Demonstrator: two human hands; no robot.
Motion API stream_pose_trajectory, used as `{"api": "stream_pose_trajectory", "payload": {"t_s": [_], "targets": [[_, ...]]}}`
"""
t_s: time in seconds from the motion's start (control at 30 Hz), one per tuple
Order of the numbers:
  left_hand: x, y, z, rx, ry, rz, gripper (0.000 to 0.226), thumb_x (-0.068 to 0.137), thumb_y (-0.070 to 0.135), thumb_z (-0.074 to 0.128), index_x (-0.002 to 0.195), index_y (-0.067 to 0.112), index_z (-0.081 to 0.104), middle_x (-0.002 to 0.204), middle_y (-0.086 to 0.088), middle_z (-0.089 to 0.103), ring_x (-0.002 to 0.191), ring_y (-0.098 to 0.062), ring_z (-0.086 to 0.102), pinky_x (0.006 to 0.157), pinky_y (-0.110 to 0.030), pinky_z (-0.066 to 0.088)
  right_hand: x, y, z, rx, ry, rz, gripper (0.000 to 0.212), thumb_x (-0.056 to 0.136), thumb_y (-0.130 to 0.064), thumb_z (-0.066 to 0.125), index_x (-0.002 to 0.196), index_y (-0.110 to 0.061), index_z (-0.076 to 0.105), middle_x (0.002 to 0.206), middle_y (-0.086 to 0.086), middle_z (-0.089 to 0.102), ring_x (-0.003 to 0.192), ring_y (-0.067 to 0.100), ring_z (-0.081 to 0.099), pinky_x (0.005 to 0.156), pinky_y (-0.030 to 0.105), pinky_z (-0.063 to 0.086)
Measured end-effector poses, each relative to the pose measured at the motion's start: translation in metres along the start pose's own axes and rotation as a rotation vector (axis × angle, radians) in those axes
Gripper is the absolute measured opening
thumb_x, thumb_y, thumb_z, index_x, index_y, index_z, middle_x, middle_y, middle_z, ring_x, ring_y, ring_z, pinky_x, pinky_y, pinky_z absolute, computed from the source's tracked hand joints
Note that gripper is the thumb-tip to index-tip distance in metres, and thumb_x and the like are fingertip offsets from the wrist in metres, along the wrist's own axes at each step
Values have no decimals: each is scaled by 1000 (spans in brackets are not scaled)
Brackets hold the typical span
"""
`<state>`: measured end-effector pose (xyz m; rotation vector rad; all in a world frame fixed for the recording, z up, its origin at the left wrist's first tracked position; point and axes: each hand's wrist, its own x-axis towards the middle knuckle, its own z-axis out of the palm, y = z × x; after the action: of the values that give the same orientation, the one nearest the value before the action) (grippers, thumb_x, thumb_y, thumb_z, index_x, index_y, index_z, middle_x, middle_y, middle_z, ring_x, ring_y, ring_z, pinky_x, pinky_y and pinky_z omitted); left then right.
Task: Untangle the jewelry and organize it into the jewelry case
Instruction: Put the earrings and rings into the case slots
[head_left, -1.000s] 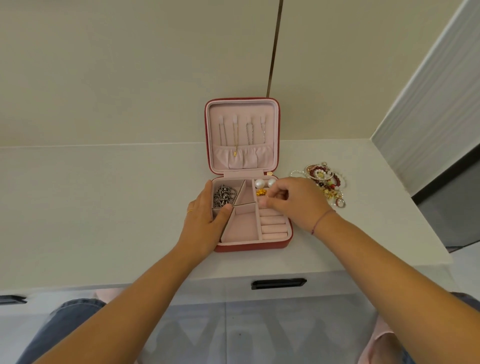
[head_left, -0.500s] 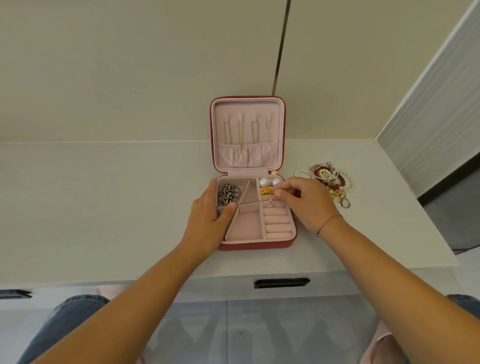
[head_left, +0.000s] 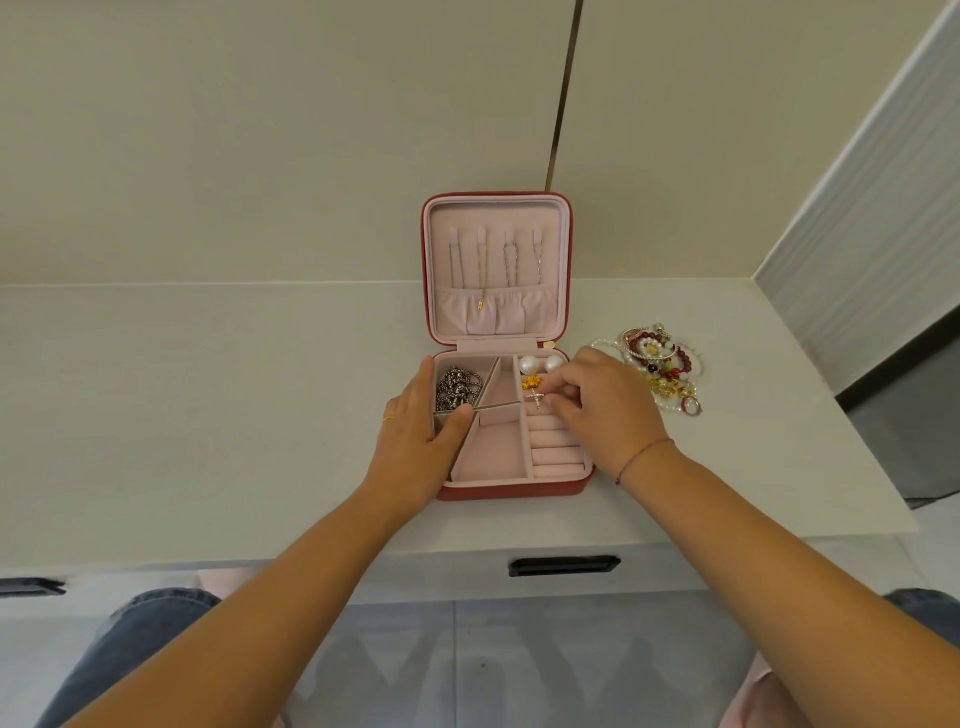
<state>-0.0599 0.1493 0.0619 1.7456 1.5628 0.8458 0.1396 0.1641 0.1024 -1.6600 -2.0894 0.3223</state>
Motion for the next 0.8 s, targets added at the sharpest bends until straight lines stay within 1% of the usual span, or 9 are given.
{"api": "stream_pose_trajectory", "payload": {"t_s": [0.07,0.17,0.23,0.33,0.47,0.57,0.63,0.7,0.8], "targets": [[0,-1,1,2,0,2,49,94,51,40,140,38,31,133,9,52,121,-22,45,100,-47,43,4,2,-2,-57,49,-82,6,77,-9,73,80,-14,74,76,-6,46,72,27,56,75,39,43],[0,-1,0,-4,1,6,51,92,55,40,139,39,31,132,9,52,121,-22,47,99,-48,44,9,7,-1,-137,98,-175,12,67,-6,78,71,-16,73,68,1,52,63,28,57,68,34,33],[-1,0,-1,0,5,-2,48,95,48,43,141,37,31,135,8,50,122,-21,44,102,-42,40,12,8,-1,-161,104,-211,14,64,-6,79,69,-18,72,66,3,55,62,27,58,67,33,30],[-2,1,-1,17,11,-4,49,97,40,44,144,34,29,136,8,48,123,-20,40,98,-33,33,12,9,0,-183,108,-262,15,62,-8,80,68,-18,71,66,4,56,62,29,59,64,33,32],[0,0,0,1,6,10,53,90,58,38,139,40,31,132,10,52,120,-22,47,100,-47,43,10,11,-1,-130,128,-269,14,63,-8,80,69,-18,71,66,2,55,62,27,58,64,34,32],[-1,0,1,5,5,9,53,89,57,37,139,40,31,132,11,52,119,-22,47,98,-49,44,8,12,-3,-66,74,-282,12,67,-9,76,73,-19,73,69,-2,52,66,16,52,69,34,31],[-1,-1,0,6,9,7,49,94,50,40,140,38,30,134,10,51,121,-22,45,99,-44,41,7,13,-4,-36,21,-279,15,70,-7,75,77,-19,75,71,-6,49,71,11,46,71,33,30],[-1,-1,0,14,13,15,46,97,42,43,140,36,31,134,10,50,121,-20,43,96,-36,37,8,15,-4,-37,-26,-278,15,72,-6,75,80,-19,76,73,-2,53,71,16,51,72,32,29],[-1,0,-1,24,15,8,46,97,40,44,141,34,31,132,13,48,120,-17,41,96,-32,33,8,16,-4,-82,-38,-291,17,71,-6,77,82,-19,76,74,4,58,71,25,57,72,32,29]]}}
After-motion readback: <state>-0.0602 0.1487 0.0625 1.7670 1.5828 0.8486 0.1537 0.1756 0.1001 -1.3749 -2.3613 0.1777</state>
